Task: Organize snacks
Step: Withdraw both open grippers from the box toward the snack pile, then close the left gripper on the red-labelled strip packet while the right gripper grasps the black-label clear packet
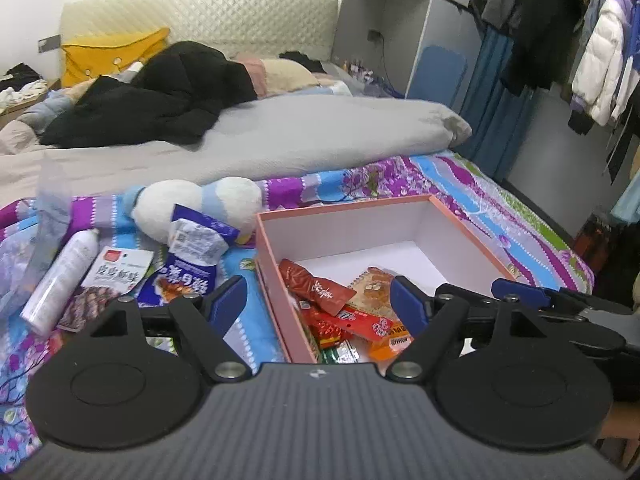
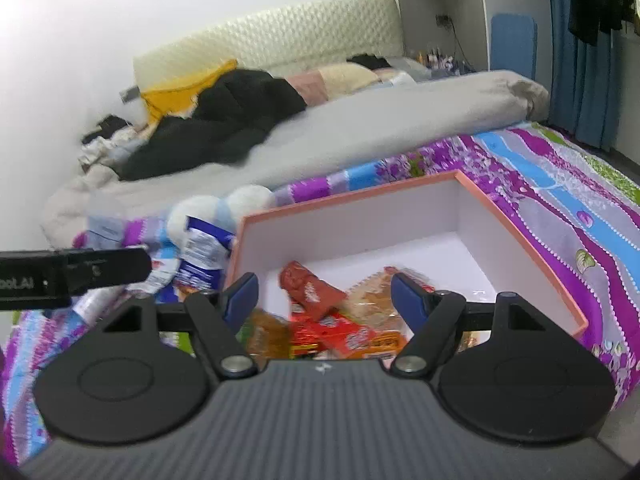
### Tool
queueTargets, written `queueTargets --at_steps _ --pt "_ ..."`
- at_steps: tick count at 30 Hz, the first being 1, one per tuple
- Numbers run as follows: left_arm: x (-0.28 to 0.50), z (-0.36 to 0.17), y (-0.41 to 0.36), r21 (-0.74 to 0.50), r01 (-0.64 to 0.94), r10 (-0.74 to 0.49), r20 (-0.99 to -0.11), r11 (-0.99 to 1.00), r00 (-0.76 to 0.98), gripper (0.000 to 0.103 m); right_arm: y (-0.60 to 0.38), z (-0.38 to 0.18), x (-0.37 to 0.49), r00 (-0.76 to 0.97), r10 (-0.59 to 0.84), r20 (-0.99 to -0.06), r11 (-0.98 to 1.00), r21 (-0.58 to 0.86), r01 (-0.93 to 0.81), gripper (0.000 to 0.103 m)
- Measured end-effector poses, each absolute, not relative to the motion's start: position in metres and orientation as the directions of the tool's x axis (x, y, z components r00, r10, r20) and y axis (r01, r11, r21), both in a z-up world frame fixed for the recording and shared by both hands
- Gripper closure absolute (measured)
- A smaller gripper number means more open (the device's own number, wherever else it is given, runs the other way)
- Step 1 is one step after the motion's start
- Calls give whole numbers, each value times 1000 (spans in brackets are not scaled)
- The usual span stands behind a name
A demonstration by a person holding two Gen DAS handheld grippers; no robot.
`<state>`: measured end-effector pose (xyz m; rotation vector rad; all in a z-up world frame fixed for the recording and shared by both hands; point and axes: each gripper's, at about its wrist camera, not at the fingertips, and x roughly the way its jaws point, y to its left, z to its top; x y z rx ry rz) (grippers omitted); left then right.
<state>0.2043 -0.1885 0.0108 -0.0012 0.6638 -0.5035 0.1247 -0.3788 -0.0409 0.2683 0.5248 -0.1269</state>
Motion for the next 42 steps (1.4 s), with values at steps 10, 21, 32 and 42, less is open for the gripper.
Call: queueTargets --at_steps 10,21,32,42 --pt "139 19 -121 -177 377 -409 -542 909 734 21 -327 -29 69 898 3 -439 971 215 102 28" --pt "64 -6 -44 -188 215 -284 -549 958 786 21 -278 -52 22 884 128 -450 974 225 -27 28" --pt "25 -34 7 -208 116 -217 -572 971 791 21 -233 -75 -1 849 230 -476 965 225 -135 28" --pt "67 -63 28 -207 50 -169 -612 977 773 21 -212 -94 29 818 280 -503 956 222 -191 28"
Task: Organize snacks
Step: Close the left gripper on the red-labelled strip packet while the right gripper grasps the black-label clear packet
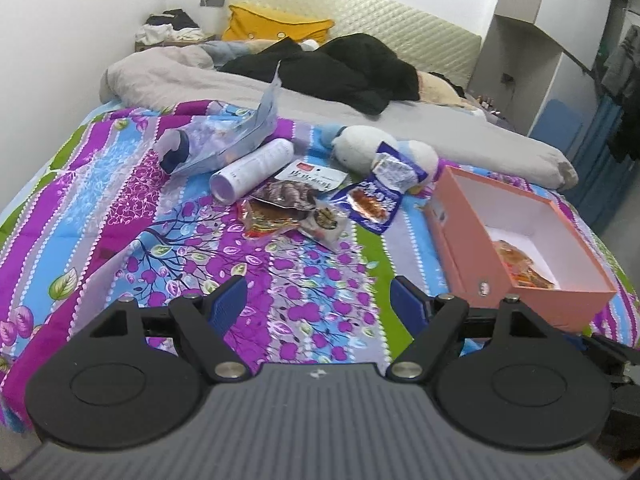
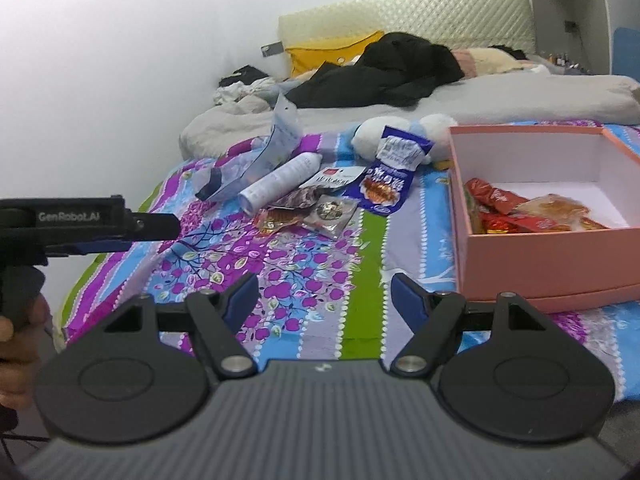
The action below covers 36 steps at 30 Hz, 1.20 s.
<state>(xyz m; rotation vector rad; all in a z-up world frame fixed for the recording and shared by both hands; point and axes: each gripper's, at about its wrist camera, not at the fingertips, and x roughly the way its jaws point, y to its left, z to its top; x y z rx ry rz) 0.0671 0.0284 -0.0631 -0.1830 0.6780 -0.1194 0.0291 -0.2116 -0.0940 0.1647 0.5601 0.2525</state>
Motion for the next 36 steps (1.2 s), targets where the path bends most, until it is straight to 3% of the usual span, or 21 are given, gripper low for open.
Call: queueTargets --at_steps 9,28,36 --pt "146 -107 44 -194 84 -194 -664 977 722 21 -197 -111 102 792 300 -532 954 187 -235 28" --pt "298 -168 44 -12 198 -129 -794 980 594 21 -180 -146 235 732 276 -623 961 204 -188 28" --pt "330 -202 72 -96 87 -129 -801 992 585 20 -166 -173 266 735 286 -615 958 201 -205 28"
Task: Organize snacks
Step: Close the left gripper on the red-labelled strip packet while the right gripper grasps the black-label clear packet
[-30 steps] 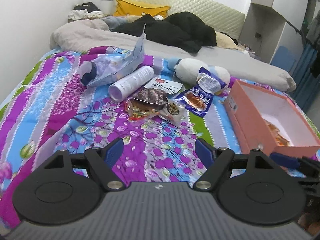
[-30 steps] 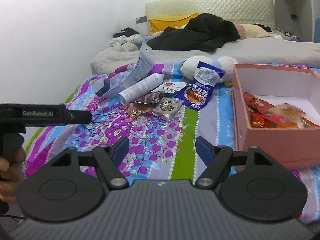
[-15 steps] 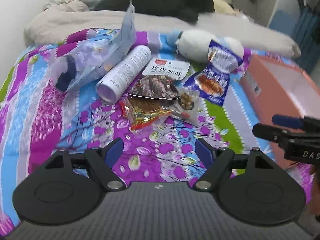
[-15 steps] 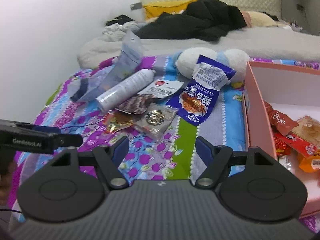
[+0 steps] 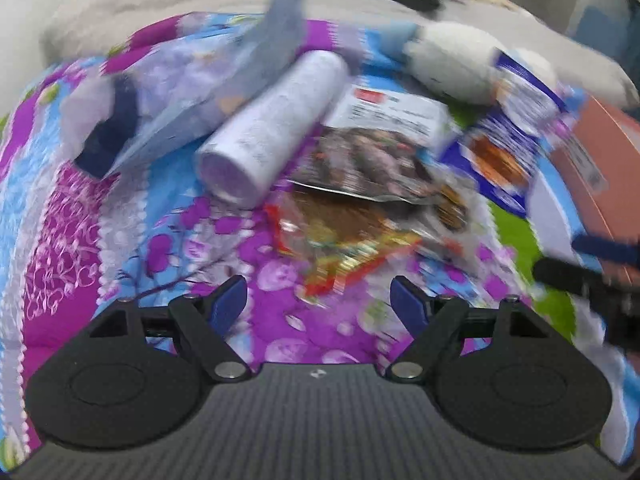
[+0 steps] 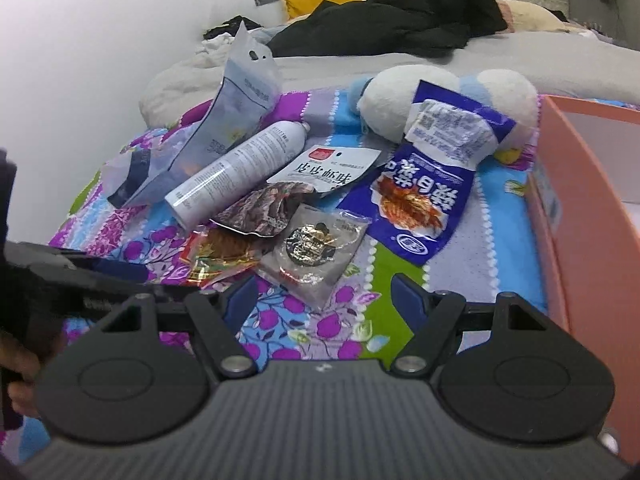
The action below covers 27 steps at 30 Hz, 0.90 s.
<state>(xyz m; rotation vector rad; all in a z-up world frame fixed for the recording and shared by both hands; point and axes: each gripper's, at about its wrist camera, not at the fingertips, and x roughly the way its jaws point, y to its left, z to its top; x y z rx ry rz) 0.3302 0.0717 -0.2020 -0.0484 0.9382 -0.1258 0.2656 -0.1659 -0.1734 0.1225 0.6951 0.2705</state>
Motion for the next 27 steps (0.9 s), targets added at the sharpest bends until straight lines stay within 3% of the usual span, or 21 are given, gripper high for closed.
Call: queueTargets --at_steps 6,10,17,23,27 --pt "347 -224 88 -178 56 -176 -783 982 597 18 -158 -202 288 715 314 -625 949 222 -222 27" --pt "356 -229 87 -204 91 -216 -754 975 620 12 -155 -213 304 713 322 -623 946 234 -223 19" --pt "368 -229 94 -316 79 -293 -720 946 629 11 -139 -228 328 716 323 -619 945 166 -283 17" --pt "381 -228 82 -296 112 -299 -724 949 621 13 -126 -227 338 728 315 -609 940 93 -328 17" --pt "388 -230 73 -237 129 -265 -742 963 615 14 -127 -225 334 739 310 -598 942 89 -322 22"
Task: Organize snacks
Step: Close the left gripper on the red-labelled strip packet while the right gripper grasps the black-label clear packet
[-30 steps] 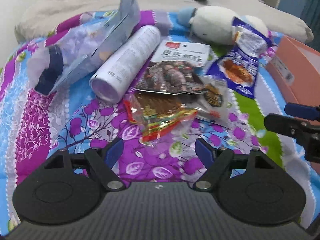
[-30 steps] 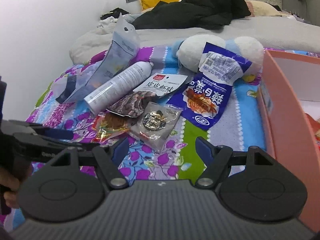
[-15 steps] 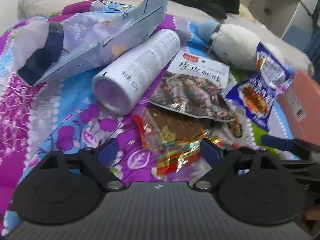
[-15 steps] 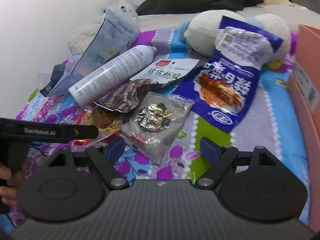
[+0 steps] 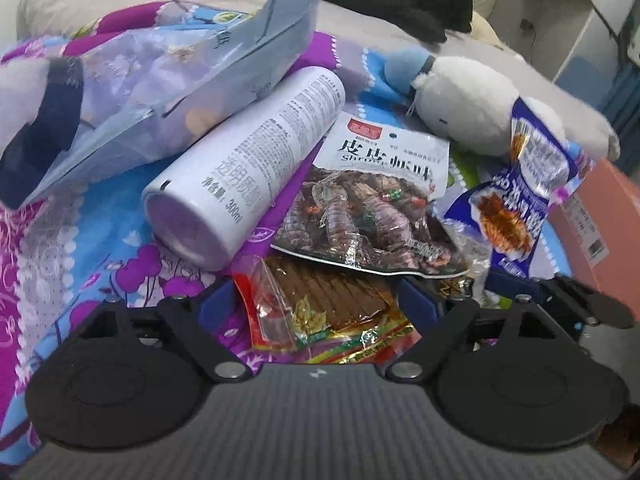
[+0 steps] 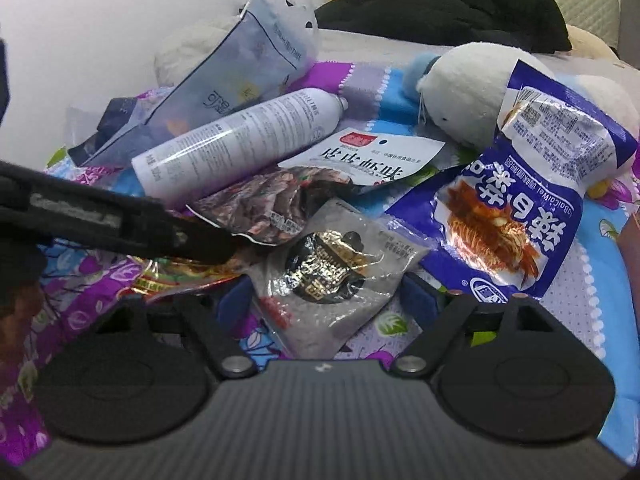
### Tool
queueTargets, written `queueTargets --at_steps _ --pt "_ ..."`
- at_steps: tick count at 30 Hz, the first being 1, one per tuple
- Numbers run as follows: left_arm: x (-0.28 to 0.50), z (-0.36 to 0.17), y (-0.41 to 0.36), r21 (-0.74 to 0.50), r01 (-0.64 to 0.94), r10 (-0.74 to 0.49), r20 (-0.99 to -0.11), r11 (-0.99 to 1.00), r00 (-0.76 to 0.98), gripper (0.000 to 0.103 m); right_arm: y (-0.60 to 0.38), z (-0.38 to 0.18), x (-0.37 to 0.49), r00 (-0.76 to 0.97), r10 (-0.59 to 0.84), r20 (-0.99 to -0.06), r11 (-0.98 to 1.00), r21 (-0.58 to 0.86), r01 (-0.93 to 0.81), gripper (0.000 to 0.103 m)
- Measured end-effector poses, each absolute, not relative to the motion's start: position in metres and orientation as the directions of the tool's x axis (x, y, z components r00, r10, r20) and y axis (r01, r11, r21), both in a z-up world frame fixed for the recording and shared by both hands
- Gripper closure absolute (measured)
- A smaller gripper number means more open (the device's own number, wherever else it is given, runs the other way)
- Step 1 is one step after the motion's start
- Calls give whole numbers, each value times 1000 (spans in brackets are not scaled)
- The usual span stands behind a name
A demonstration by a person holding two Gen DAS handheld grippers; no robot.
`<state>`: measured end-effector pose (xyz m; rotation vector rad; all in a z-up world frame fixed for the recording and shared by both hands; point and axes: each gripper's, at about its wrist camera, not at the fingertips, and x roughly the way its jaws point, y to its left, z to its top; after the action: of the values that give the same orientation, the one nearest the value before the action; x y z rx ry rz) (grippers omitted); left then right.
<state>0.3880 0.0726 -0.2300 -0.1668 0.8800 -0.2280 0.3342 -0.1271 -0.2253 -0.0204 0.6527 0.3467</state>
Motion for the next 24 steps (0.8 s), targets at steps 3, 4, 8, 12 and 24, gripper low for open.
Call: queueTargets --at_steps 3,4,8,12,24 --pt "389 -231 64 -178 152 -234 -756 972 612 14 -128 -224 329 741 292 -604 946 68 -317 23" --pt "389 -232 61 -157 160 -223 -759 975 612 14 -130 -224 328 740 287 -608 947 66 -314 23" --pt "394 -233 55 -131 147 -194 -767 980 611 14 -139 -223 319 733 269 -625 951 49 -307 23" --pt "399 -236 44 -84 136 -150 -771 987 619 13 -151 -221 306 731 250 -635 957 45 -288 23" --pt "386 -231 27 20 160 -84 -780 987 620 44 -172 -214 272 739 200 -644 969 21 -245 24"
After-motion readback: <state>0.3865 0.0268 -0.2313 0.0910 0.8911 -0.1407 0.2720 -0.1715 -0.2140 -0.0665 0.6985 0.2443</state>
